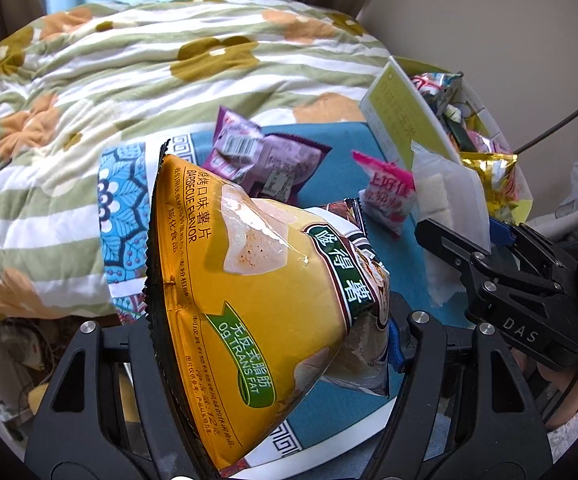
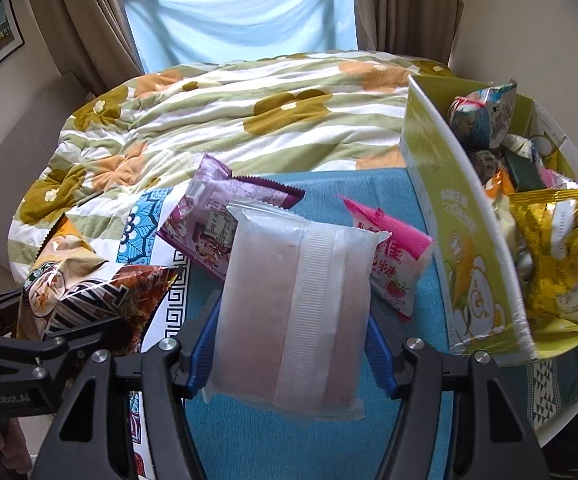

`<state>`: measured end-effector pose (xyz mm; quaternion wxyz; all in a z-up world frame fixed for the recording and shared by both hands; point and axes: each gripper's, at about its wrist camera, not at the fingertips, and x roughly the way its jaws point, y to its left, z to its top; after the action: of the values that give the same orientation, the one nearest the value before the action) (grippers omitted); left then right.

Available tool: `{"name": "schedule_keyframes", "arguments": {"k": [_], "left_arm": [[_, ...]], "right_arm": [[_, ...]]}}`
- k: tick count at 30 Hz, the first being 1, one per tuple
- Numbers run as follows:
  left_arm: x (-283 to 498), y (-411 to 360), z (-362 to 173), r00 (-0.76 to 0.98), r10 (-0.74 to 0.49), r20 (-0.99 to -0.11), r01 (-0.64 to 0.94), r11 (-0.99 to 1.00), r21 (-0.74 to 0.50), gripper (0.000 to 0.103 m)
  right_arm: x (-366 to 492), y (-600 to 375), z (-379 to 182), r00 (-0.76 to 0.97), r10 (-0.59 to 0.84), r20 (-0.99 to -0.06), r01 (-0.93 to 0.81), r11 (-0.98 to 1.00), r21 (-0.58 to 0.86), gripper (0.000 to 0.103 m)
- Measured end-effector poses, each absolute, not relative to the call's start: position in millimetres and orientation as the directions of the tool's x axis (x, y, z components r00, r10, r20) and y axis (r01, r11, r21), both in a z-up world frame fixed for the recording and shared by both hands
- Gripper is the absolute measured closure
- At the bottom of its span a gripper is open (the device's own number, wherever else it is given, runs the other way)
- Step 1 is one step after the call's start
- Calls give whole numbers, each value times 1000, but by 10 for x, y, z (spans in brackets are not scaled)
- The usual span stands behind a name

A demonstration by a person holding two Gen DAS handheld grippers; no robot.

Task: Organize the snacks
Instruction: 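Carry both items into the cardboard box and open both tools to drop them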

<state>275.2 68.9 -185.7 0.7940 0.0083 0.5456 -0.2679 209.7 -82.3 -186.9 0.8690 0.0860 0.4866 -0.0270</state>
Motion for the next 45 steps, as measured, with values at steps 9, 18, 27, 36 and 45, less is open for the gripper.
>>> {"name": "schedule_keyframes", "arguments": {"k": [9,18,27,36,45], "left_arm": [[2737,-281,-1230,350,-480,-804,503,821,-271,36],[2631,-1698,-998,373,-513,-773,523,804,-281,35],[2622,-2695,-1337,357,-477,-803,452,841,-298,4],[2412,-2415,-1509,416,-394,-820,315,908,-277,1],[2293,-2115,-1440,461,-303,-834,216,950,-226,1]], "right_arm": [[1745,-1536,-1208,635,-26,-772,167,980,105,44],[1502,-2747,-926,667,-66,-742,183,980,78,44],[1404,-3749,-996,662,-54,-748,167,983,78,44],[1471,-4113,-1154,652,22,-758,88,991,105,44],[1945,-4039,-1192,633,136,-762,-43,989,141,44]]}}
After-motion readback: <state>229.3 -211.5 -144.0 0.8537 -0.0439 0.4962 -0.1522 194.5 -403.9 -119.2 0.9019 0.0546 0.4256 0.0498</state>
